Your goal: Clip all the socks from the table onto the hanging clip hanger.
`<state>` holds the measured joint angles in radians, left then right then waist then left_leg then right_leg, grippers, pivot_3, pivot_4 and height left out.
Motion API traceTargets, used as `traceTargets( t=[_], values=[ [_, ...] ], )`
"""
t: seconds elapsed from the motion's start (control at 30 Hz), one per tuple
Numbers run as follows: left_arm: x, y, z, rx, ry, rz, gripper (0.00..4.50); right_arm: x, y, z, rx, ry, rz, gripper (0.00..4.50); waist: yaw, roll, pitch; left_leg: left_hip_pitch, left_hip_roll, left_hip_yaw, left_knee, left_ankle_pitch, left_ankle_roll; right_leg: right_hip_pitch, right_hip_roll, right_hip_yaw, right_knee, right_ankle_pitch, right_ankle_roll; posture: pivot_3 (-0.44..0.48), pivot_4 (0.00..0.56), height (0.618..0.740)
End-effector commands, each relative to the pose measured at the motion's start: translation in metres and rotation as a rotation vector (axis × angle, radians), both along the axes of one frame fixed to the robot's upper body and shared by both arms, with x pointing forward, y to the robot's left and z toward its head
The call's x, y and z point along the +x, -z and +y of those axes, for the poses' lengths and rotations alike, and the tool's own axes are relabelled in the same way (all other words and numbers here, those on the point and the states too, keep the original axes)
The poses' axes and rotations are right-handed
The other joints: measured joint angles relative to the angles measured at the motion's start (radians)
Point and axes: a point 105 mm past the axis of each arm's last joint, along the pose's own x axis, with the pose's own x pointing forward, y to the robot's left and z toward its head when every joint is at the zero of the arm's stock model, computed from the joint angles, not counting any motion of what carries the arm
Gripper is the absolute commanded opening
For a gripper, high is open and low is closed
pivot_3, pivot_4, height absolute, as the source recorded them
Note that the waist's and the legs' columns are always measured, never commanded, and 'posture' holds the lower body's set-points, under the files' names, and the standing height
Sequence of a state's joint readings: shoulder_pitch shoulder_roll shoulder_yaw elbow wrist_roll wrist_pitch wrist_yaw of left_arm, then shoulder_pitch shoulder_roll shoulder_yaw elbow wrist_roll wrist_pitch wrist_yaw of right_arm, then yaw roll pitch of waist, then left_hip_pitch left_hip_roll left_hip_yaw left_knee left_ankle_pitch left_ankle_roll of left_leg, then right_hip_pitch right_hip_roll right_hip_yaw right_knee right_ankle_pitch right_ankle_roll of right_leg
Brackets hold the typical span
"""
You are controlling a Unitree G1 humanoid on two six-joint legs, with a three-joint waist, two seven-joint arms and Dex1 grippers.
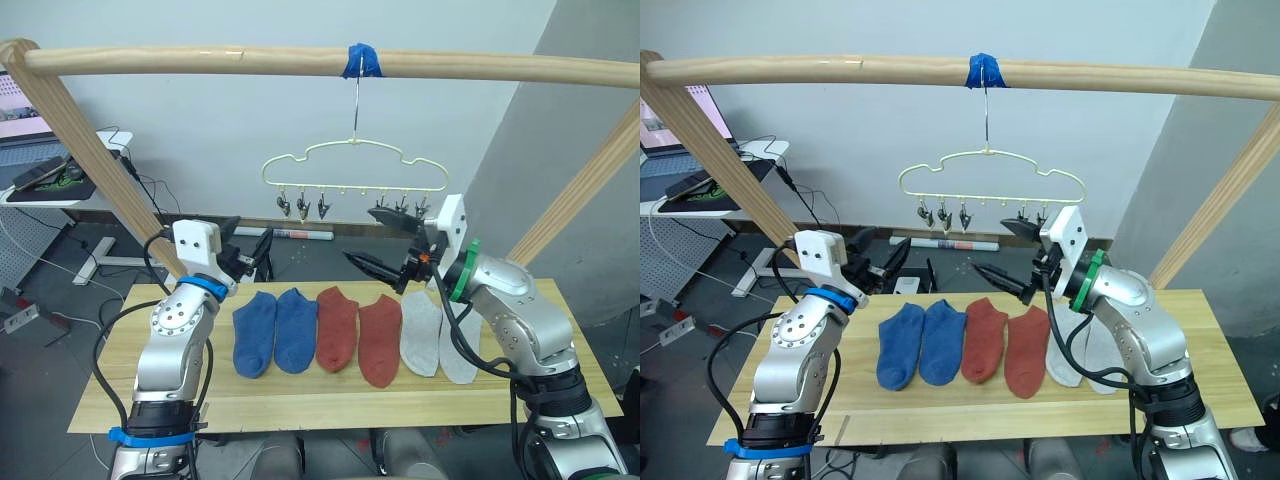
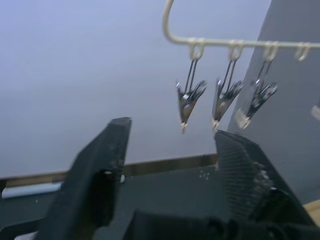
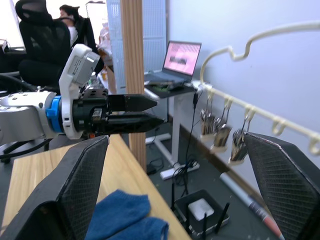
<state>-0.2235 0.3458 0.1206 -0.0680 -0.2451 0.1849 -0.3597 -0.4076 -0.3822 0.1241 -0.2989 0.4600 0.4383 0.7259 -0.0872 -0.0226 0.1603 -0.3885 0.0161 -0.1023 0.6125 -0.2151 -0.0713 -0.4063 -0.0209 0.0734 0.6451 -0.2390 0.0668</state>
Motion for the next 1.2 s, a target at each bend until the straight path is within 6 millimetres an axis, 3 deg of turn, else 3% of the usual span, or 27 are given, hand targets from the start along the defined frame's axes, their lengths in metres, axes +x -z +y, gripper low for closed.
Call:
traceTargets(
  t=[0.03,0.33,1.2],
  values=[
    [0.003,-0.013,-0.003,0.002,-0.007,-0.059,1.77,-0.003,-0.008,0.006,0.002,-0.026,-0.040,4.50,0.000,0.000,0.000,-0.001,0.000,-0.001,0.000,0.000,0.000,0.000,0.000,-0.001,0.000,0.000,0.000,-0.113,0.132,0.740],
    [0.021,-0.016,-0.018,-0.033,0.008,-0.088,1.77,-0.003,-0.021,0.025,0.013,-0.082,-0.090,4.50,-0.005,0.000,0.000,0.002,0.000,-0.002,0.001,0.001,0.000,0.002,0.000,-0.002,0.001,0.002,0.000,-0.129,0.118,0.740],
    [0.050,-0.022,-0.034,-0.064,0.019,-0.125,1.77,-0.008,-0.038,0.030,0.018,-0.098,-0.135,4.50,-0.037,0.000,0.000,0.001,0.000,-0.003,0.001,0.001,0.000,0.001,0.001,-0.002,0.001,0.002,0.000,-0.178,0.117,0.740]
  ],
)
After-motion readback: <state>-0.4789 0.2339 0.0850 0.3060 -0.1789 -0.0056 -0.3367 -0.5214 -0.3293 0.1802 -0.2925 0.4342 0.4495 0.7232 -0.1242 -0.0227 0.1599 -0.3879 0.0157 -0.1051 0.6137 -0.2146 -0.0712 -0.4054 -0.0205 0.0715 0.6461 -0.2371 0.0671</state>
